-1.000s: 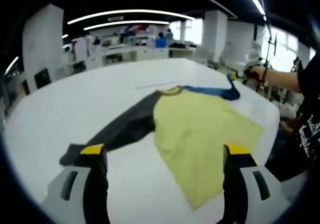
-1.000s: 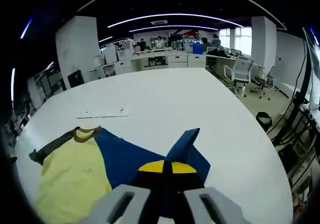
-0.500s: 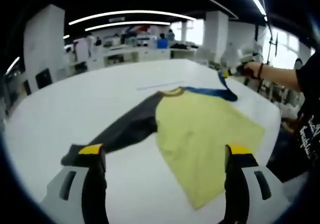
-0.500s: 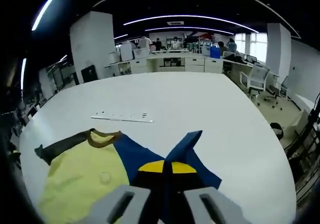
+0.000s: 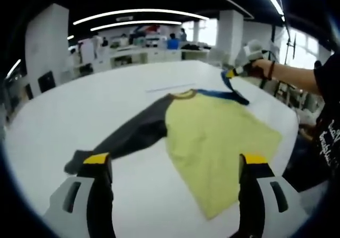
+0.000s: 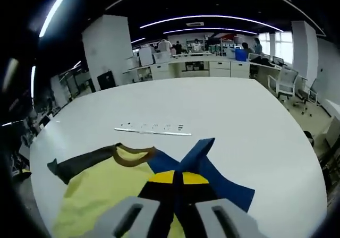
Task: Fold the garment on the visible template until the final outline fits inside the template.
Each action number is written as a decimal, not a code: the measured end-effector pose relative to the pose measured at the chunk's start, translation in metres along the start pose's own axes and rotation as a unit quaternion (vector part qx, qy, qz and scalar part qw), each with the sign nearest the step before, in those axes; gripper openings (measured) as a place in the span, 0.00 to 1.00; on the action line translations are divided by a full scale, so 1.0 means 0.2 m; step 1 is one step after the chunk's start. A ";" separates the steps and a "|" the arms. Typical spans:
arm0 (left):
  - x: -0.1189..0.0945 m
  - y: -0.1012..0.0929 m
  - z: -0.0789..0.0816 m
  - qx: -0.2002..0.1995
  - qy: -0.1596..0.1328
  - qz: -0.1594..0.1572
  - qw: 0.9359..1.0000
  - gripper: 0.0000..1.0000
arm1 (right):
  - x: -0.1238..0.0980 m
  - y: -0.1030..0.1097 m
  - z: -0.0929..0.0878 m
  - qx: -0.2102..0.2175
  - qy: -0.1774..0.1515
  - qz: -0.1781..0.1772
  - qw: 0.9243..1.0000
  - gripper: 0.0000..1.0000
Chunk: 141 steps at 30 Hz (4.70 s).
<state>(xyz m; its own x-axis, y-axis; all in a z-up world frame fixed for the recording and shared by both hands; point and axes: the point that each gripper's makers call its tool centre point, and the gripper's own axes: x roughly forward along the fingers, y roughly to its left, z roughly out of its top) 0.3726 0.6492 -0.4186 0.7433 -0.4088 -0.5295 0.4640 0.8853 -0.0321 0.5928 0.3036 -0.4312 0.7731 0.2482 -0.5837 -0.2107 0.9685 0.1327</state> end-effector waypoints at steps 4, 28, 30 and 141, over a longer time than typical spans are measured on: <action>0.00 0.01 0.00 0.001 0.001 0.001 1.000 0.95 | 0.03 0.06 0.01 -0.001 0.003 0.017 1.000 0.00; -0.02 0.03 -0.03 -0.006 0.006 0.007 1.000 0.96 | 0.12 0.55 -0.03 -0.118 0.024 0.086 0.989 0.00; -0.02 0.03 -0.04 -0.007 0.007 0.008 1.000 0.95 | 0.12 0.59 -0.02 -0.123 0.020 0.095 0.988 0.00; -0.02 0.06 -0.06 -0.025 -0.002 0.021 0.999 0.97 | -0.04 0.30 -0.42 -0.170 0.013 0.096 0.981 0.56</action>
<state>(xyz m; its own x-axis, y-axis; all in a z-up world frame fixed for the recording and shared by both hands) 0.3693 0.6653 -0.4262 0.7640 -0.3717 -0.5274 0.4071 0.9118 -0.0530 0.5238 0.3571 -0.4865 0.6848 0.4202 -0.5954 -0.5418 0.8400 -0.0303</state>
